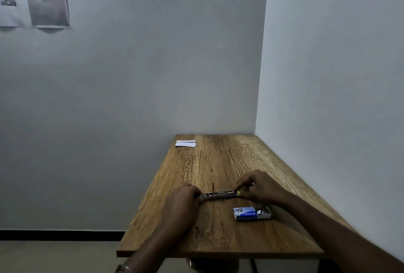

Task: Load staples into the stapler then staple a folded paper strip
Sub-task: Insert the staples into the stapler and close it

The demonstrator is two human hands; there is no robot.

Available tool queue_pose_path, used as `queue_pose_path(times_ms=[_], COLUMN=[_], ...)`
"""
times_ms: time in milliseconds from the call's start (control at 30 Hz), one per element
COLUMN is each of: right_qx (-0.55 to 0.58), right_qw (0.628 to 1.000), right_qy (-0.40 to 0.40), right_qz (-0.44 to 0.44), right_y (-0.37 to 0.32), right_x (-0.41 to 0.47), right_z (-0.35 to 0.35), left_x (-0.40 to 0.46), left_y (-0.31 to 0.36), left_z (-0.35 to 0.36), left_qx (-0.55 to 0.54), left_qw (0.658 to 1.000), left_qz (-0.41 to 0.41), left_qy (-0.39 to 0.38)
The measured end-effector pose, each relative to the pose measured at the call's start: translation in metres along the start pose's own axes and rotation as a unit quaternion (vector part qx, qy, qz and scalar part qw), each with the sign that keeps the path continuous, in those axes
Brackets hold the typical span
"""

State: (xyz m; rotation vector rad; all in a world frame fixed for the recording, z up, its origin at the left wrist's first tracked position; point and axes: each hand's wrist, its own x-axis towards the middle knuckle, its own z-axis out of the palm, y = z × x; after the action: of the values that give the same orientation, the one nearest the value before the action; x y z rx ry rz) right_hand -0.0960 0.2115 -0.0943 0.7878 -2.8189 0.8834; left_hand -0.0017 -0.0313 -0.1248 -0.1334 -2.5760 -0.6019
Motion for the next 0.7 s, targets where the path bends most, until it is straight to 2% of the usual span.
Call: queue_pose_path(times_ms=[133, 233, 467, 700], right_qx=[0.020, 0.029, -0.091, -0.065], right_qw=[0.998, 0.995, 0.984, 0.987], right_qy=[0.050, 0.083, -0.003, 0.028], right_qz=[-0.013, -0.057, -0.150, -0.146], right_y=[-0.007, -0.024, -0.059, -0.060], right_x=[0.000, 0.003, 0.014, 0.018], right_z=[0.003, 0.004, 0.013, 0.019], left_x=[0.000, 0.000, -0.002, -0.002], left_y=[0.001, 0.000, -0.002, -0.001], left_z=[-0.001, -0.001, -0.001, -0.001], left_qx=[-0.001, 0.000, -0.005, -0.003], left_qw=[1.000, 1.000, 1.000, 1.000], left_qz=[0.001, 0.002, 0.011, 0.008], left_qy=[0.000, -0.003, -0.001, 0.007])
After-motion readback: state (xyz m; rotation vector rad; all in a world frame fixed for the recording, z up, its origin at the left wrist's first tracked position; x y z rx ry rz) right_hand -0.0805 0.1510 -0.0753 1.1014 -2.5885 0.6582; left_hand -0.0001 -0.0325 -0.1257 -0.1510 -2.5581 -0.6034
